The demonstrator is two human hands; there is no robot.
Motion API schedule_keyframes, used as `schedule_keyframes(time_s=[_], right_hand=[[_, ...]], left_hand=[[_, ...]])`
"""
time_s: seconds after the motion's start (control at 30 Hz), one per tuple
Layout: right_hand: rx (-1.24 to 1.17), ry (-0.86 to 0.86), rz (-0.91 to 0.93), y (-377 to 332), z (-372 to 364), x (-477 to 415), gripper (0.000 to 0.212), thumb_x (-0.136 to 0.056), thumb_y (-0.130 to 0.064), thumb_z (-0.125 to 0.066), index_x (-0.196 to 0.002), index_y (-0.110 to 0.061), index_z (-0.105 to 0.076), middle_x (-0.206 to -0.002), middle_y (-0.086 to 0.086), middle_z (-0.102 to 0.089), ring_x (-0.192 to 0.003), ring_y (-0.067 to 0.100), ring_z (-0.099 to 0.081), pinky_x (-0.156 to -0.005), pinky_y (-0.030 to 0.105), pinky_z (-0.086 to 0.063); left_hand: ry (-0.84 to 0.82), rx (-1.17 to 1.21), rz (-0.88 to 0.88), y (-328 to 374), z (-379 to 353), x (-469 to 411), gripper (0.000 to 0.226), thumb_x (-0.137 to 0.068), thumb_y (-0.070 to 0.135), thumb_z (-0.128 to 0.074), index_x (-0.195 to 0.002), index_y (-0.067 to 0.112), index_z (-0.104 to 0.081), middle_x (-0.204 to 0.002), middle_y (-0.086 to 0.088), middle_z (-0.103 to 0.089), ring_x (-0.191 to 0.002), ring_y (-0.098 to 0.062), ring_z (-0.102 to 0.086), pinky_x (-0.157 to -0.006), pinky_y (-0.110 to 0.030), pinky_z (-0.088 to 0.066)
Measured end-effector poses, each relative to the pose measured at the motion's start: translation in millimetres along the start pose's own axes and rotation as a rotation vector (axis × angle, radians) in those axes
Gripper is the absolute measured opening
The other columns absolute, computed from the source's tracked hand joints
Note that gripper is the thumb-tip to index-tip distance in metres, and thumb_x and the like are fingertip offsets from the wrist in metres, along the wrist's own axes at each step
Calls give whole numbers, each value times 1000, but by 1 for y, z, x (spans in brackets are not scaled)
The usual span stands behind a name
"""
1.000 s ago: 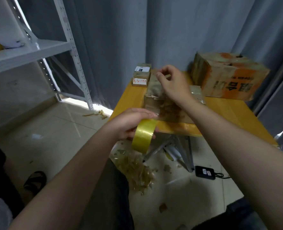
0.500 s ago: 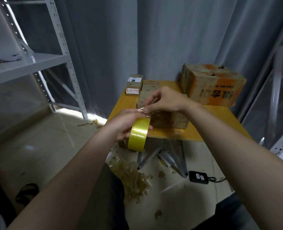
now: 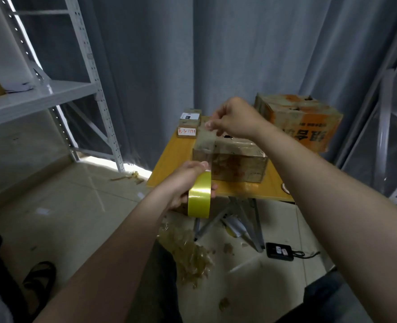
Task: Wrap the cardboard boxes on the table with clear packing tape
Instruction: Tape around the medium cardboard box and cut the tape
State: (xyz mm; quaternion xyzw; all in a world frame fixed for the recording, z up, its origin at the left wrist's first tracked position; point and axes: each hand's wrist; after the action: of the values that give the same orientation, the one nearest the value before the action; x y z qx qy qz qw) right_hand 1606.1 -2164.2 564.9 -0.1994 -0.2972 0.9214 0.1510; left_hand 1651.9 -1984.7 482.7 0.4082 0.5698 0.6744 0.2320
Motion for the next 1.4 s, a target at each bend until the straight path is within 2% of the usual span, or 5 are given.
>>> schedule_keyframes(time_s=[0.53, 0.73, 0.9, 1.27, 1.4], right_hand=[[-60, 136, -205, 14, 14, -60, 18, -97, -26, -73, -100, -8, -76, -92, -1, -75, -79, 19, -76, -52, 20, -44], [6, 110, -265, 35, -1, -96, 21, -95, -27, -76, -98, -6, -77, -99, 7, -78, -88, 26, -76, -62, 28, -49], [15, 89, -309, 59, -20, -121, 19, -92, -26, -79, -92, -7, -78, -96, 9, -77, -91, 28, -74, -91, 45, -60], [245, 50, -430, 95, -61, -140, 29, -90, -32, -79, -110, -12, -72, -111, 7, -70, -106, 28, -66, -80, 32, -48], [255, 44, -454, 105, -71, -140, 28, -93, -37, -75, -88, -15, -59, -98, 6, -62, -93, 27, -62, -77, 33, -46]], left_hand=[[-105, -38, 114, -17, 5, 3, 32, -107, 41, -51, -126, 15, -52, -99, -20, -78, -83, -34, -76, -82, -46, -61], [-54, -30, 178, 0, 13, -18, 34, -108, 36, -51, -117, 4, -59, -91, -22, -78, -70, -29, -75, -72, -40, -62], [-28, -41, 234, 6, 17, -39, 36, -107, 37, -54, -120, 3, -58, -86, -18, -78, -67, -25, -76, -64, -36, -63], [-13, -45, 274, 6, 22, -56, 24, -106, 39, -56, -107, 14, -56, -69, -7, -77, -57, -16, -74, -48, -25, -57], [-12, -33, 282, 2, 23, -60, 25, -106, 37, -56, -112, 13, -57, -77, -11, -78, -62, -19, -75, -51, -27, -59]])
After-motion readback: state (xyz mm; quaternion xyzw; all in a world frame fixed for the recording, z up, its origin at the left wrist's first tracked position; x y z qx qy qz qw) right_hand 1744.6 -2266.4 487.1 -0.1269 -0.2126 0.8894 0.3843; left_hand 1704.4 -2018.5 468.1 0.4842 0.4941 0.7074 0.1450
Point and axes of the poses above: each hand's wrist, its own x-axis away from the middle knuckle, its own z-axis out of the back of the hand, y = z × x
